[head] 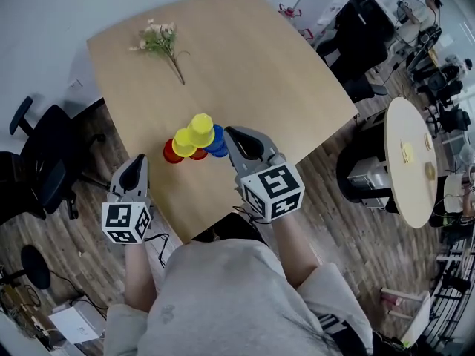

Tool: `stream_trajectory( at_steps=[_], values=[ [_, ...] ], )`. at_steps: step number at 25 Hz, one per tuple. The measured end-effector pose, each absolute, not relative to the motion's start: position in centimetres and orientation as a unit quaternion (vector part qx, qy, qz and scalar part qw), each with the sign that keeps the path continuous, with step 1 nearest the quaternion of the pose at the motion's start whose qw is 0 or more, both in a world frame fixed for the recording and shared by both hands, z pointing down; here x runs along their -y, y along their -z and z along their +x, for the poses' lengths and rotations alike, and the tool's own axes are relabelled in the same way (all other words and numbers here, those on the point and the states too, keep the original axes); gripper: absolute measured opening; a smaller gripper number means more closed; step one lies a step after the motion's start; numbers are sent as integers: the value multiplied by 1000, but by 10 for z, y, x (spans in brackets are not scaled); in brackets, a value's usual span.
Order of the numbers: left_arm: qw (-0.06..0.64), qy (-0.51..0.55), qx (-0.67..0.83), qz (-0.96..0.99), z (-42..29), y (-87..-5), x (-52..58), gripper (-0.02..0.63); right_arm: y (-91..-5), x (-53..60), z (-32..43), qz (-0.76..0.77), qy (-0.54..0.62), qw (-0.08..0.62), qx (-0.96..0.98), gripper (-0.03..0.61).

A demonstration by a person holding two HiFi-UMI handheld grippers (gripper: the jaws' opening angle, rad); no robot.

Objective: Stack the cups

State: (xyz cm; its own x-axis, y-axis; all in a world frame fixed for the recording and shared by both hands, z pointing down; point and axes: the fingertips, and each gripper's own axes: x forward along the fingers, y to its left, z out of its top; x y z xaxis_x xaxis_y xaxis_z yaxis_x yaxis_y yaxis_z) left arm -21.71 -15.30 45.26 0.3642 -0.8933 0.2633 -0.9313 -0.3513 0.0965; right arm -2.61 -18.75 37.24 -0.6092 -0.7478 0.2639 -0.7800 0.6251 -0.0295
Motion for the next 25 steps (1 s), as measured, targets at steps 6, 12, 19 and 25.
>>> stream_trajectory(
  at_steps=[6, 12, 19, 25],
  values=[
    [95, -70, 565, 817, -207, -432, 143, 16, -365, 173, -6, 447, -58, 92, 888, 12],
    [73, -51, 581, 809, -196, -403, 124, 16, -348, 157, 10, 454, -26, 64, 888, 12],
    [52, -19, 596, 801, -174, -369, 94, 17, -333, 136, 37, 455, -14, 29, 890, 12],
    [25, -10, 616, 787, -157, -350, 62, 14, -325, 114, 66, 457, -13, 9, 889, 12]
  ],
)
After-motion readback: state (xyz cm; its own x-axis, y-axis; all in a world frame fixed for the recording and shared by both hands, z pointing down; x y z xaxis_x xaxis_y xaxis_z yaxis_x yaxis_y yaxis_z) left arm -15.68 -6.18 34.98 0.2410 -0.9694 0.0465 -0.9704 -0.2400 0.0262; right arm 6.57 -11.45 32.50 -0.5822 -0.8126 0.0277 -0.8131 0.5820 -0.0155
